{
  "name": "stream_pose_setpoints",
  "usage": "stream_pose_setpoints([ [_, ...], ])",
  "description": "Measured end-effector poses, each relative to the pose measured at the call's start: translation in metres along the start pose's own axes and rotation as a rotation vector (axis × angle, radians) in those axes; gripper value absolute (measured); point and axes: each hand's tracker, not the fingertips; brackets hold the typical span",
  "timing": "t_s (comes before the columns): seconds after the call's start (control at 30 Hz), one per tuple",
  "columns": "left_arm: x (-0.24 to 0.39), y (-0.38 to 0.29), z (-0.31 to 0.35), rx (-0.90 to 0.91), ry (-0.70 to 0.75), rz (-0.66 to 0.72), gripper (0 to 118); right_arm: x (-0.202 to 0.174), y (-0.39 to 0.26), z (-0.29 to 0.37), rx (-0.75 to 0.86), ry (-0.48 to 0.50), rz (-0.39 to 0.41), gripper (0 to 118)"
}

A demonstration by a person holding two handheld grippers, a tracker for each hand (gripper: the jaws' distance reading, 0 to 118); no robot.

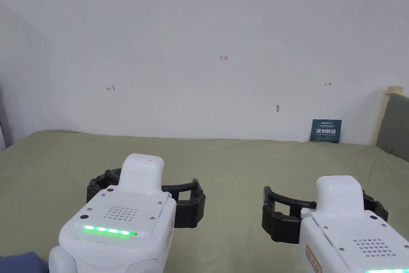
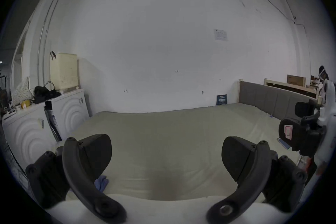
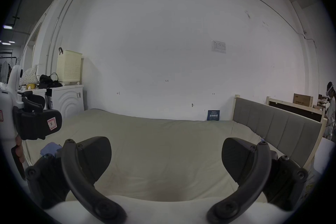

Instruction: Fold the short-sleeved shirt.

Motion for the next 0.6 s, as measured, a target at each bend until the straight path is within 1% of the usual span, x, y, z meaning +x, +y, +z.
stream_pose_setpoints([
  [0.07,0.004,0.0,-0.002,-0.013,0.029,-0.001,118,0.0,0.0,-0.001,-0.001,0.0,0.002,118],
  [0.1,0.007,-0.001,-0.002,-0.027,0.077,-0.028,118,0.001,0.0,-0.001,-0.003,0.001,0.004,118],
  [0.13,0.01,-0.002,-0.002,-0.033,0.08,-0.062,118,0.0,0.0,-0.001,-0.003,0.001,0.004,118],
  [0.2,0.015,-0.007,0.001,0.015,0.09,-0.091,118,0.001,0.0,-0.001,-0.008,0.002,-0.001,118],
  [0.27,0.016,-0.009,0.001,0.022,0.096,-0.091,118,0.001,-0.001,0.0,-0.005,0.003,0.0,118],
  [0.37,0.012,-0.006,0.001,-0.009,0.049,-0.036,118,0.0,-0.003,0.0,-0.011,0.006,0.006,118],
  [0.47,0.006,-0.005,-0.001,-0.022,0.033,0.007,118,0.0,-0.004,0.0,-0.012,0.008,0.002,118],
  [0.6,0.005,-0.005,-0.001,-0.017,0.037,0.015,118,-0.001,-0.005,-0.001,-0.016,0.01,-0.001,118],
])
